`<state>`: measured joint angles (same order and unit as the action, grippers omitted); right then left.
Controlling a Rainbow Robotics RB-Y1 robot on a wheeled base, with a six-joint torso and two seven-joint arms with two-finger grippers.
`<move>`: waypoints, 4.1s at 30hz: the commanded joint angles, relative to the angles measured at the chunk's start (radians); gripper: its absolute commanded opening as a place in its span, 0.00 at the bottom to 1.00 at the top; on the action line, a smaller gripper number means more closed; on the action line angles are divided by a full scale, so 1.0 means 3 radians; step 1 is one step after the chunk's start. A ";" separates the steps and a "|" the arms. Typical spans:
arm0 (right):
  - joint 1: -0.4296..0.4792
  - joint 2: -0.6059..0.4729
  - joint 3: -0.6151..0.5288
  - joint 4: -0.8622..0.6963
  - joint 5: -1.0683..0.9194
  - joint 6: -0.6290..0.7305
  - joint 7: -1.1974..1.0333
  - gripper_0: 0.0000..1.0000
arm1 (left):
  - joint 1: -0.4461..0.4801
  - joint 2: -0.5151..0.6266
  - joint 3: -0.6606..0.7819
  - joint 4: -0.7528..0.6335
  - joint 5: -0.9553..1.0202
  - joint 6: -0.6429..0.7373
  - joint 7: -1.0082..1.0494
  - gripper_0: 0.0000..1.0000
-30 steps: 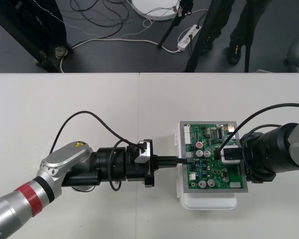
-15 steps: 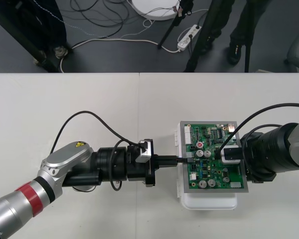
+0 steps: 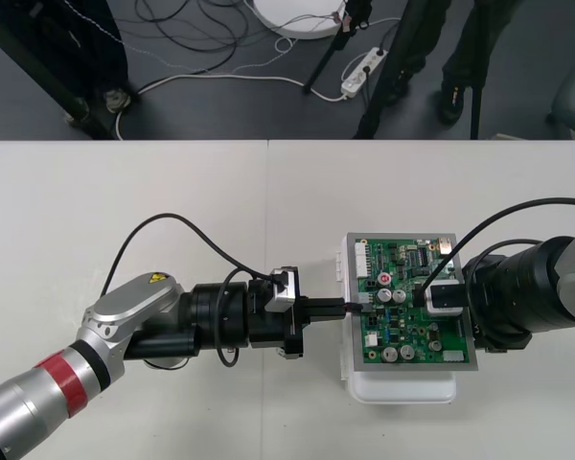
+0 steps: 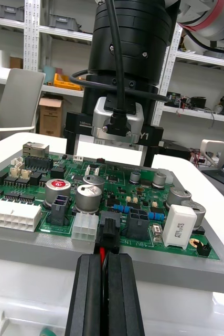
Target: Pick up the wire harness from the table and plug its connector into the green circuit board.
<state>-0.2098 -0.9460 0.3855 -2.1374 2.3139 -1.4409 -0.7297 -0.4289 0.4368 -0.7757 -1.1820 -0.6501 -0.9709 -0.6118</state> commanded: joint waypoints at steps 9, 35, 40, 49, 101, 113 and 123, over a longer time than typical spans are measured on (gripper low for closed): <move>-0.0109 -0.0094 0.0044 -0.0034 -0.0074 0.0027 0.0014 1.00 | -0.0089 -0.0234 0.0065 -0.0135 -0.0078 0.0148 -0.0344 0.00; -0.0109 -0.0094 0.0044 -0.0029 -0.0058 0.0048 -0.0012 1.00 | -0.0084 -0.0096 0.0065 -0.0135 -0.0047 0.0179 -0.0328 0.00; -0.0109 -0.0099 0.0039 -0.0034 -0.0018 0.0048 -0.0022 1.00 | -0.0084 -0.0014 0.0065 -0.0141 -0.0011 0.0107 -0.0308 0.03; -0.0109 -0.0175 0.0024 -0.0029 0.0064 0.0048 -0.0037 1.00 | -0.0084 0.0124 0.0065 -0.0141 0.0076 -0.0021 -0.0308 1.00; 0.1190 -0.1024 -0.2369 0.0948 -0.3459 0.0109 0.1957 1.00 | 0.0694 0.1684 0.1000 -0.0146 -0.0369 -0.1585 0.0157 1.00; 0.1446 -0.0963 -0.2594 0.1459 -0.4328 -0.0208 0.2806 1.00 | 0.0944 0.1873 0.1757 -0.0498 -0.0691 -0.1999 0.0868 1.00; 0.0883 -0.0523 -0.2594 0.1730 -0.4333 -0.0433 0.2795 1.00 | 0.1297 0.2016 0.2325 -0.1051 -0.0707 -0.1999 0.1380 1.00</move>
<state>0.1407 -1.1529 -0.3646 -1.6356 1.0252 -1.5610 0.0912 -0.1050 0.9849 -0.1666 -1.4295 -0.8529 -1.5146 -0.2651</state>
